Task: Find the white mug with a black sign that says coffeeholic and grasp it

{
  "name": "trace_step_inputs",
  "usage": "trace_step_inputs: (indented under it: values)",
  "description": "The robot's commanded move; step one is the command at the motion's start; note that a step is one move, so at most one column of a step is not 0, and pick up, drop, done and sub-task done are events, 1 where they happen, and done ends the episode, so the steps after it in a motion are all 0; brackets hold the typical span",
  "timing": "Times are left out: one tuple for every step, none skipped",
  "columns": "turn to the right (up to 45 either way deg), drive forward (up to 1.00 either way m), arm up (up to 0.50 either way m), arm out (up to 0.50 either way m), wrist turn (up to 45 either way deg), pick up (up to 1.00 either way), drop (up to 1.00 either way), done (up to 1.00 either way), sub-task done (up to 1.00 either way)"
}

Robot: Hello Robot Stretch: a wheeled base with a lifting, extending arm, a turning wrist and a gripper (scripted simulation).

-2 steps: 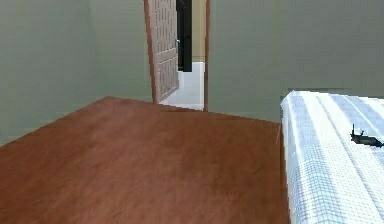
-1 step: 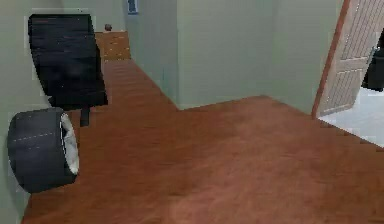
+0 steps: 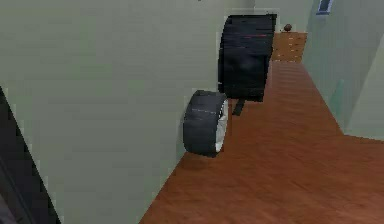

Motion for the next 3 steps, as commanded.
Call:
trace_step_inputs:
  values:
    - [-27.0, 0.00, 0.00, 0.00, 0.0, 0.00, 0.00, 0.00, 0.00]
    - [0.0, 0.25, 0.00, 0.00, 0.0, 0.00, 0.00, 0.00, 0.00]
    - [45.0, 0.00, 0.00, 0.00, 0.0, 0.00, 0.00, 0.00, 0.00]
